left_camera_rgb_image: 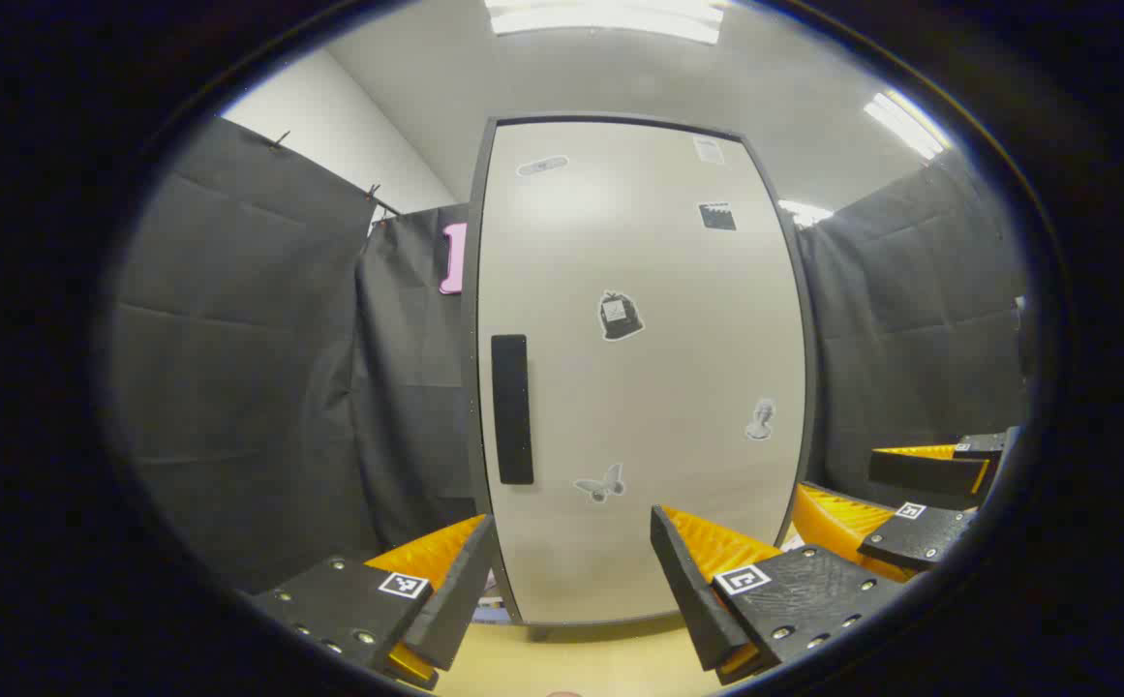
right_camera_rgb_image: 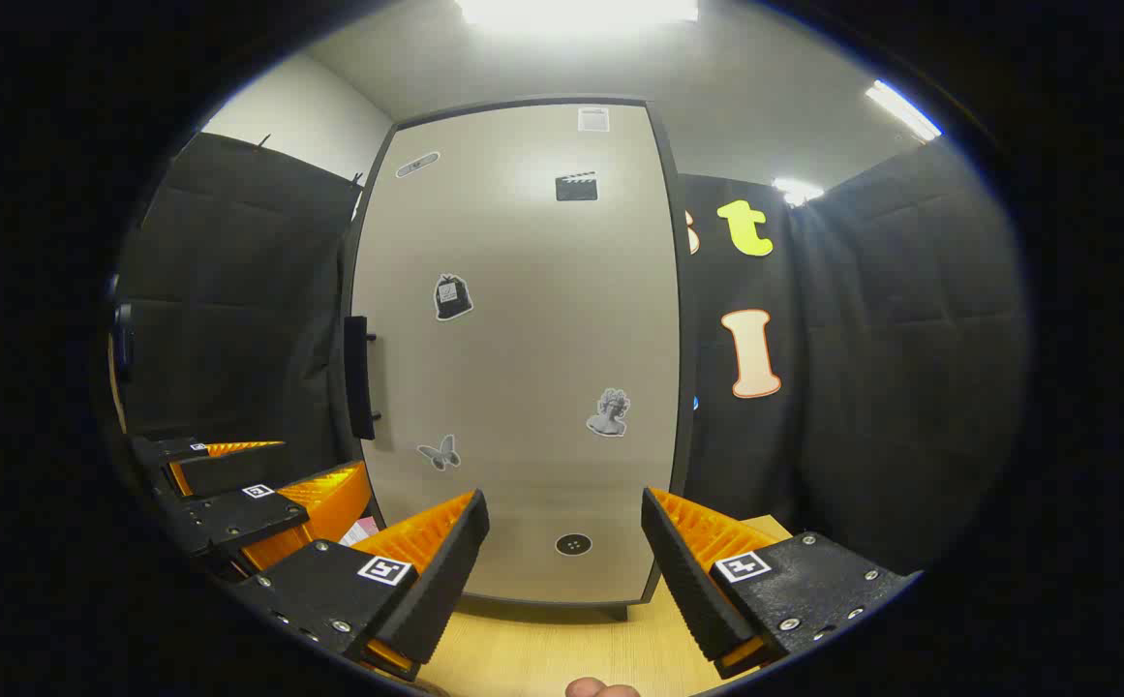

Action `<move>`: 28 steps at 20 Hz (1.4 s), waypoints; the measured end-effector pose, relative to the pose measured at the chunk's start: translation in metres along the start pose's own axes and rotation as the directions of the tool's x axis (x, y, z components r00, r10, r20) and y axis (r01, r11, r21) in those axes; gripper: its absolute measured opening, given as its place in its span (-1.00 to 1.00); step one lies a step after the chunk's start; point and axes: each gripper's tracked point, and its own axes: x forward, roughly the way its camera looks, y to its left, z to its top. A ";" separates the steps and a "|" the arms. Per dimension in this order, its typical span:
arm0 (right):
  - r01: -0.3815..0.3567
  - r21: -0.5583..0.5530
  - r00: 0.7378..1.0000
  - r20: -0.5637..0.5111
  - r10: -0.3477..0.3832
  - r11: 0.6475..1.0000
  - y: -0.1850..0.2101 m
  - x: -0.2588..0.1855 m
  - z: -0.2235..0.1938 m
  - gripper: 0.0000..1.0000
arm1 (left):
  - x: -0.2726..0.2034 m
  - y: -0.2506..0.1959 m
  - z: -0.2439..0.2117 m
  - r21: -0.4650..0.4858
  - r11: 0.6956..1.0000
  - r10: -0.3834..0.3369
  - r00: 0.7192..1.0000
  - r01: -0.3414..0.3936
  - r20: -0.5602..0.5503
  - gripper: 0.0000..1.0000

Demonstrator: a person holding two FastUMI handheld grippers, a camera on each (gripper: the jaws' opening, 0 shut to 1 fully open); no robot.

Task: Open the cabinet door with the right hand, grasp the bottle in the cabinet with the left hand and place it on the coaster, then close the cabinet door with the right hand.

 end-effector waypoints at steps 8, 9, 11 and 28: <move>0.011 -0.004 1.000 0.014 -0.011 1.000 -0.006 0.002 0.005 0.96 | -0.003 -0.002 0.004 -0.013 1.000 -0.009 1.000 0.009 0.004 0.96; 0.012 -0.004 1.000 0.015 -0.012 1.000 -0.006 0.001 0.007 0.96 | -0.004 -0.002 0.005 -0.014 1.000 -0.011 1.000 0.011 0.006 0.82; 0.014 -0.004 1.000 0.017 -0.014 1.000 -0.007 0.001 0.007 0.96 | -0.006 -0.001 0.006 -0.010 1.000 -0.011 1.000 0.012 0.008 0.97; 0.023 -0.021 0.999 0.026 -0.022 1.000 -0.007 0.001 0.010 0.96 | -0.013 0.004 0.015 -0.010 1.000 -0.011 1.000 0.012 0.024 0.97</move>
